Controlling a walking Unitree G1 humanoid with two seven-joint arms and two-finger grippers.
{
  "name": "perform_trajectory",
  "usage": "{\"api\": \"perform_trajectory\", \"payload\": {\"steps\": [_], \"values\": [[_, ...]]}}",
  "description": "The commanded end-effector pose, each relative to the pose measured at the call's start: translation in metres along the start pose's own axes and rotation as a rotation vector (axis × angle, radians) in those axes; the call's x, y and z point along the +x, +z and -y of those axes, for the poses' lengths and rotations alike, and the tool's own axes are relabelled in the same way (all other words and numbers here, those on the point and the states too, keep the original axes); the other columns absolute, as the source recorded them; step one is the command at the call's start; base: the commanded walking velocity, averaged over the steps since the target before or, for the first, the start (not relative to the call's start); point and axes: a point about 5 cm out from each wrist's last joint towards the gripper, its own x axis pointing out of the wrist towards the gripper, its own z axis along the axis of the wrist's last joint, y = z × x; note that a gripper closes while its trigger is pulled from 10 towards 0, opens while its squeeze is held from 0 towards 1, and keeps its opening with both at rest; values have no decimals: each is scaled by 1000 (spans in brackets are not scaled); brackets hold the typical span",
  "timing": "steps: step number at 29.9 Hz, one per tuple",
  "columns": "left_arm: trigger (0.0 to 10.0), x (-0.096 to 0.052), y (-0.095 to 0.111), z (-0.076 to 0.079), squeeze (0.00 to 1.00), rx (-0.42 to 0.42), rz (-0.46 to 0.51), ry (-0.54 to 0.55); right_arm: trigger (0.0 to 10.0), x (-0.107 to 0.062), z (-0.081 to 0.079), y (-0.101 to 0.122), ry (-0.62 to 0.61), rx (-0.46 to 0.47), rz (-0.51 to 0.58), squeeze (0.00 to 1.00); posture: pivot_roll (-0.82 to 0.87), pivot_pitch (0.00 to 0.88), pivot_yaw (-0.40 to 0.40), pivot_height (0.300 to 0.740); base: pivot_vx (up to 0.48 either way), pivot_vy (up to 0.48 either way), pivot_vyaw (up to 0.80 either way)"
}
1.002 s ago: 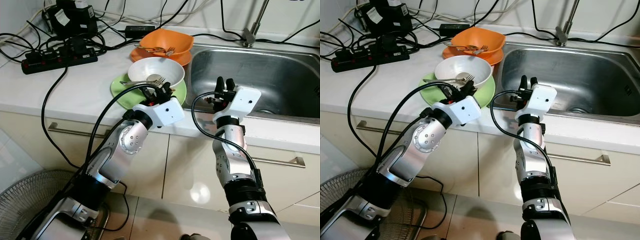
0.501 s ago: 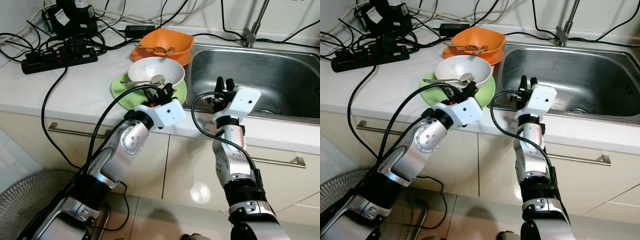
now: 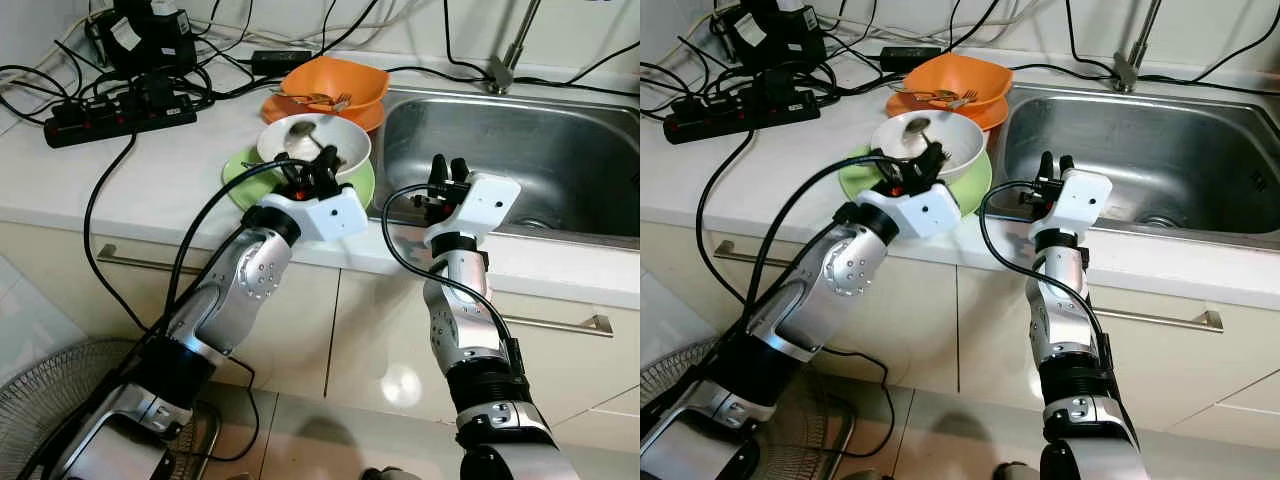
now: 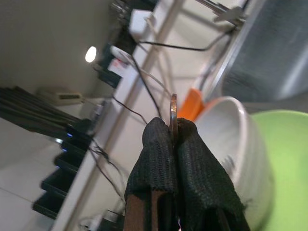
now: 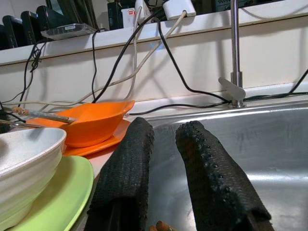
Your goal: Kitchen organization
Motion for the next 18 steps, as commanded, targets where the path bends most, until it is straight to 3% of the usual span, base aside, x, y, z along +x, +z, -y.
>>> {"api": "perform_trajectory", "payload": {"steps": [1,7,8,9,10,11,12,13,14,15,16,18], "values": [[0,3,5,-11,0,17,30,47,10000,1,-2,-1,-1,4,-8,0,38,33,15,732,0,0,0],[0,3,21,-29,0,-23,117,156,10000,1,-2,-1,0,-6,-9,0,39,33,14,732,0,0,0],[1765,3,28,-36,0,-43,151,189,10000,2,-2,-1,1,-9,-9,0,41,32,12,732,0,0,0],[1765,3,32,-41,0,-55,174,210,10000,2,-2,-1,2,-11,-10,0,41,32,12,732,0,0,0],[7765,2,37,-46,0,-83,200,229,10000,2,-2,-1,3,-15,-9,0,41,33,11,732,0,0,0],[7765,2,40,-49,0,-101,216,239,10000,3,-1,-1,4,-18,-9,0,41,33,11,732,0,0,0],[10000,1,45,-53,0,-147,241,252,10000,4,-1,0,5,-24,-7,0,41,32,11,732,0,0,0],[10000,0,48,-56,0,-179,259,262,10000,4,-1,0,5,-29,-5,0,41,32,11,732,0,0,0],[10000,-1,55,-64,0,-307,296,286,10000,6,1,2,15,-70,8,0,42,33,10,732,0,0,0],[10000,-1,55,-64,0,-307,296,286,10000,6,1,2,15,-70,8,0,42,33,10,732,0,0,0],[10000,-2,58,-70,0,-439,312,301,10000,9,4,4,18,-104,17,0,42,33,10,732,0,0,0],[10000,-2,58,-72,0,-477,314,303,10000,10,5,5,17,-113,19,0,42,33,10,732,0,0,0]]}}
